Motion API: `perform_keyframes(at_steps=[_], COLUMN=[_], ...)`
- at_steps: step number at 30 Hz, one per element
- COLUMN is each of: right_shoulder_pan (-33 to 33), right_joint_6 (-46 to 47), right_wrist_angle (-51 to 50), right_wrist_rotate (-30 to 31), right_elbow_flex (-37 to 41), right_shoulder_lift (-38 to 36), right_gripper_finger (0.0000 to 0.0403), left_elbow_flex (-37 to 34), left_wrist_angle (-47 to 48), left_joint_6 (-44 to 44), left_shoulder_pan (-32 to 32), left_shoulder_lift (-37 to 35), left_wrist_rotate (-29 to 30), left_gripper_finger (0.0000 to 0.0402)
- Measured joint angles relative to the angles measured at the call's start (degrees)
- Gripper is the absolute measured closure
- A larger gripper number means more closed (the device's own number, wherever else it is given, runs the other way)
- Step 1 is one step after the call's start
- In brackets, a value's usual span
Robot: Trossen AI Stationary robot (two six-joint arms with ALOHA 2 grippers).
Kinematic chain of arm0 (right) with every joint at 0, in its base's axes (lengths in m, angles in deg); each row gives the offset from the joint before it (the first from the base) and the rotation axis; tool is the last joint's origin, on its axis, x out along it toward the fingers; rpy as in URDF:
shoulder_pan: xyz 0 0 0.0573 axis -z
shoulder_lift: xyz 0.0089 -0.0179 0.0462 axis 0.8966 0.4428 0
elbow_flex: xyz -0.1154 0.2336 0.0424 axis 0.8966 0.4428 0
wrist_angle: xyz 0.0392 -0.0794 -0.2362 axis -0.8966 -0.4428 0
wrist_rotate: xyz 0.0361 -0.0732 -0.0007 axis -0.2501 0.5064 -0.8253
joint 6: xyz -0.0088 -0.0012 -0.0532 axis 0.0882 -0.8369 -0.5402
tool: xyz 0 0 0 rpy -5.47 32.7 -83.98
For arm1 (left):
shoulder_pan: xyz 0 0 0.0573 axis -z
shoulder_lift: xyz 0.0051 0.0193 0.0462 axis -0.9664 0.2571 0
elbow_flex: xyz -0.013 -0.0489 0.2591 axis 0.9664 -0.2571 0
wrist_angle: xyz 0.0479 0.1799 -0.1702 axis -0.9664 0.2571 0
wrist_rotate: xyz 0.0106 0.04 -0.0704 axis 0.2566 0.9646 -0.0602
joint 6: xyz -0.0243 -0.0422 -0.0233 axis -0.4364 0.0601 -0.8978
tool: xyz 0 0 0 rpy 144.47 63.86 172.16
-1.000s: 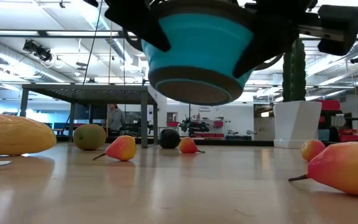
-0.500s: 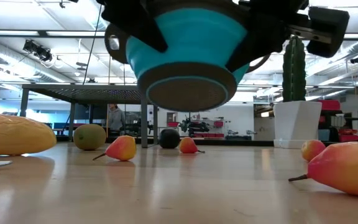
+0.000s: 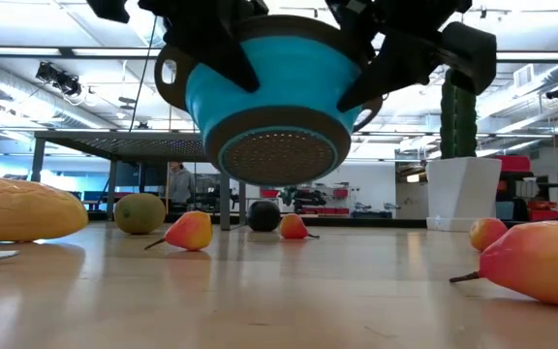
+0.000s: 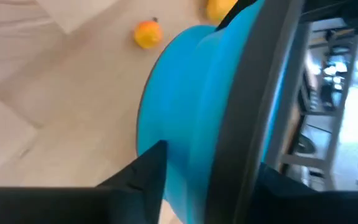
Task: Pick & Place Fruit
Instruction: Put the blue strainer bowl on the shelf
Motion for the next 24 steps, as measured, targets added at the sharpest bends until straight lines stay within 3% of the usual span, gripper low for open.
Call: perform_keyframes(at_steps=[8, 14, 21, 24], right_shoulder_pan=[-3.6, -4.9, -4.7, -4.7], right_joint_6=[3.3, 20.1, 41.9, 48.7], right_wrist_angle=[1.8, -8.6, -25.0, -27.5], right_wrist_rotate=[13.2, 21.3, 19.1, 15.6], right_elbow_flex=[-0.2, -0.2, -0.2, 0.6], right_shoulder_lift=[-1.5, -4.9, -8.7, -9.2], right_gripper_finger=[0.019, 0.0183, 0.0183, 0.0183], left_elbow_flex=[0.0, 0.8, 9.0, 13.4], left_wrist_angle=[0.9, 2.0, 9.3, 13.3], left_joint_6=[1.0, 4.0, 3.8, 4.8], left_shoulder_pan=[0.6, 2.4, 2.4, 2.0], left_shoulder_lift=[0.0, -0.3, -0.4, -0.9], left_wrist_rotate=[1.4, 9.0, 9.2, 13.1], left_gripper_finger=[0.039, 0.0388, 0.039, 0.0387])
